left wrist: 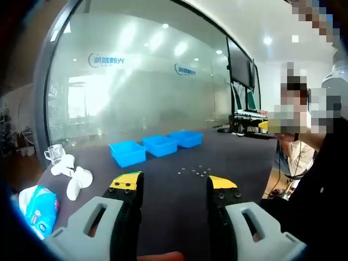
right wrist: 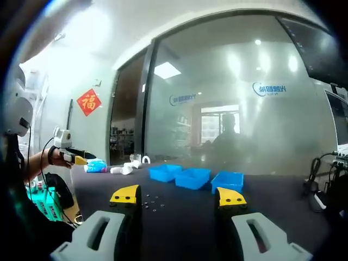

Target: Sort the screws, nuts, and washers into the corresponding bins

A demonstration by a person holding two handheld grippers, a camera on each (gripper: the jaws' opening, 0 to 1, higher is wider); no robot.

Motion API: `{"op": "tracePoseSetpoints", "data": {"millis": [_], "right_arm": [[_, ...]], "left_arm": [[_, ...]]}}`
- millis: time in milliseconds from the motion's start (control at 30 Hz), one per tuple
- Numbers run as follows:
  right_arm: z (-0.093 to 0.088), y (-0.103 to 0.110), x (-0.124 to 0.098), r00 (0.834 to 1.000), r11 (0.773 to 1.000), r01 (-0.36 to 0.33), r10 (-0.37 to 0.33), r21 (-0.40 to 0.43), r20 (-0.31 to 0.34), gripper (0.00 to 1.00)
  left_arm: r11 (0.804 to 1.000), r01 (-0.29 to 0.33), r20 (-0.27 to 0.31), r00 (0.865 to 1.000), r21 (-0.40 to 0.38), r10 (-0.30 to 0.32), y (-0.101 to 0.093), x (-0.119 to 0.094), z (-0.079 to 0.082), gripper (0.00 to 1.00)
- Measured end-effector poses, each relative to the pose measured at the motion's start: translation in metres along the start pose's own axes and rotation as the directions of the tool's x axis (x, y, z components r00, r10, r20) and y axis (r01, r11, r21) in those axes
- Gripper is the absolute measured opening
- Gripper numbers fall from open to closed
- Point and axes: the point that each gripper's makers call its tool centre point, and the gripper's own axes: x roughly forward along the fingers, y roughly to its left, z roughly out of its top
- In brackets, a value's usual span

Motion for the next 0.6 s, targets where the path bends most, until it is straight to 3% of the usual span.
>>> {"op": "tracePoseSetpoints", "data": {"millis": [267, 467, 600], "right_arm": [[-0.011, 0.010, 0.001, 0.995, 0.997, -0.076, 0.077, 0.009, -0.058, 0.49], [-0.028, 0.029, -0.002, 0.964, 0.978, -0.206, 0.204, 0.005, -0.169, 0.49], [-0.032, 0.033, 0.000, 0.953, 0.973, -0.232, 0.227, -0.001, -0.201, 0.49]], "left_arm": [[0.999, 0.053, -0.025, 0.998, -0.001, -0.053, -0.002, -0.001, -0.003, 0.47], [0.998, 0.060, -0.034, 0.998, 0.005, -0.059, -0.002, -0.002, -0.003, 0.47], [0.997, 0.071, -0.048, 0.996, 0.010, -0.071, -0.003, -0.003, -0.006, 0.47]]}}
